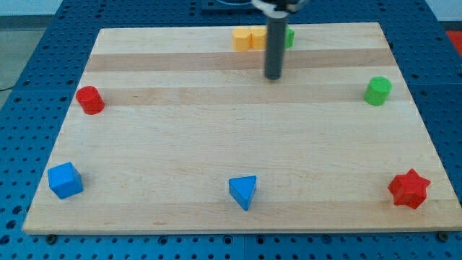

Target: Point your arm towards the green circle

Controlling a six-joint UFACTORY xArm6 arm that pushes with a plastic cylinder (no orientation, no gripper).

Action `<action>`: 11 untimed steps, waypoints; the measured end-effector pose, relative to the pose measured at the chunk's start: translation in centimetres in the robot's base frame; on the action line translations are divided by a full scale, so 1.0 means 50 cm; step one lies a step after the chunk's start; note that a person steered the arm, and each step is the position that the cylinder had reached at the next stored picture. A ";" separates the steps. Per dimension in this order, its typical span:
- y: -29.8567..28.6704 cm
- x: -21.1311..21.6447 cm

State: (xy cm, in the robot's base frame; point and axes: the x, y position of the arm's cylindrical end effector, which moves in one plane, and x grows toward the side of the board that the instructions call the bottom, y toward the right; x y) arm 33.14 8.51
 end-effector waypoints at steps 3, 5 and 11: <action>0.202 -0.020; 0.204 -0.020; 0.508 0.126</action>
